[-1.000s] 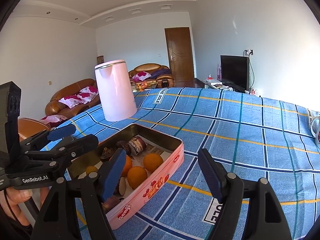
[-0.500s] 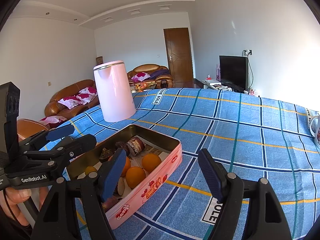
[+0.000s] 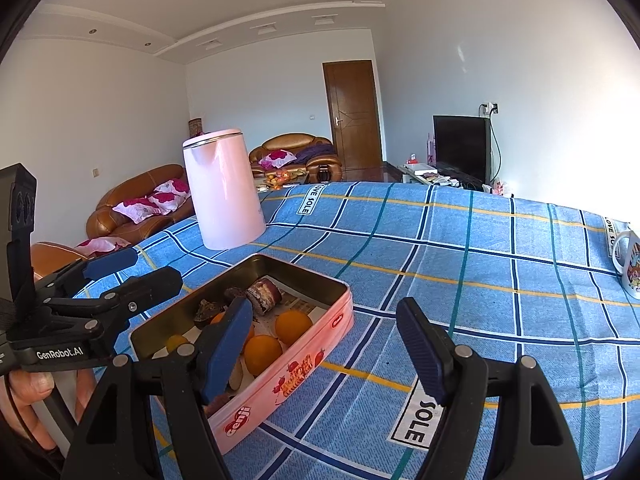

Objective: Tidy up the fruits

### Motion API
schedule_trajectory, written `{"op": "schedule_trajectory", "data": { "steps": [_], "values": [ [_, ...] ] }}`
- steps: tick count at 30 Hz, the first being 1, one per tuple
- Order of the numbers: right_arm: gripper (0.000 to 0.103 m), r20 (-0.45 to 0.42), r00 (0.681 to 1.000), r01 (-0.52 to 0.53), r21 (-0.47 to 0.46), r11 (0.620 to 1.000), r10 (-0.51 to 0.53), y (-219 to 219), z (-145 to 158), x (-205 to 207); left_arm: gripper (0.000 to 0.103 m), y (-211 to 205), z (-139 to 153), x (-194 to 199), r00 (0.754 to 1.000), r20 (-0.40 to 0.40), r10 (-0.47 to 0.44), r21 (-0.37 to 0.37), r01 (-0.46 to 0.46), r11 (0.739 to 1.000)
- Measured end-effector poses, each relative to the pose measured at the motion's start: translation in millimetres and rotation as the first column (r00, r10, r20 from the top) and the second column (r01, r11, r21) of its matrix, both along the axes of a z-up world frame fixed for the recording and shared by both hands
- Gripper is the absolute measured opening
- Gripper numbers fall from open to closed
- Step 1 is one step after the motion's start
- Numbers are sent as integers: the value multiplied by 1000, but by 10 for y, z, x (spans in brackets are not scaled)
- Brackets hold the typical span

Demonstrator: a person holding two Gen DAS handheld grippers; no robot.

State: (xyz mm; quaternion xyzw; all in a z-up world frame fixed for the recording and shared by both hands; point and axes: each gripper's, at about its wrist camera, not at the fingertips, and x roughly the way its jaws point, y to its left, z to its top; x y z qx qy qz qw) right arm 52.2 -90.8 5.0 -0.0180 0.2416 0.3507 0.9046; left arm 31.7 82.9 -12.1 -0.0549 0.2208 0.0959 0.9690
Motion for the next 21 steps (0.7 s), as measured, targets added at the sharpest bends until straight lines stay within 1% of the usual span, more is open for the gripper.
{"op": "schedule_trajectory", "data": {
  "steps": [7,12,17,21],
  "values": [
    [76,0,1000,14,9,1000,-14,-77,11,10,102,-36,44,-24,1000,16,2,8,-2,1000],
    [76,-10,1000,17,11,1000,-17,-105,-15,25,103,-54,24,6,1000,2,24,24,-24,999],
    [76,-13,1000,18,11,1000,-18,-135,-33,23,103,-88,2,-1,1000,5,22,48,-22,999],
    [76,-14,999,31,8,999,-31,-199,-35,35,103,-88,1,-5,1000,4,15,43,-15,999]
  ]
}}
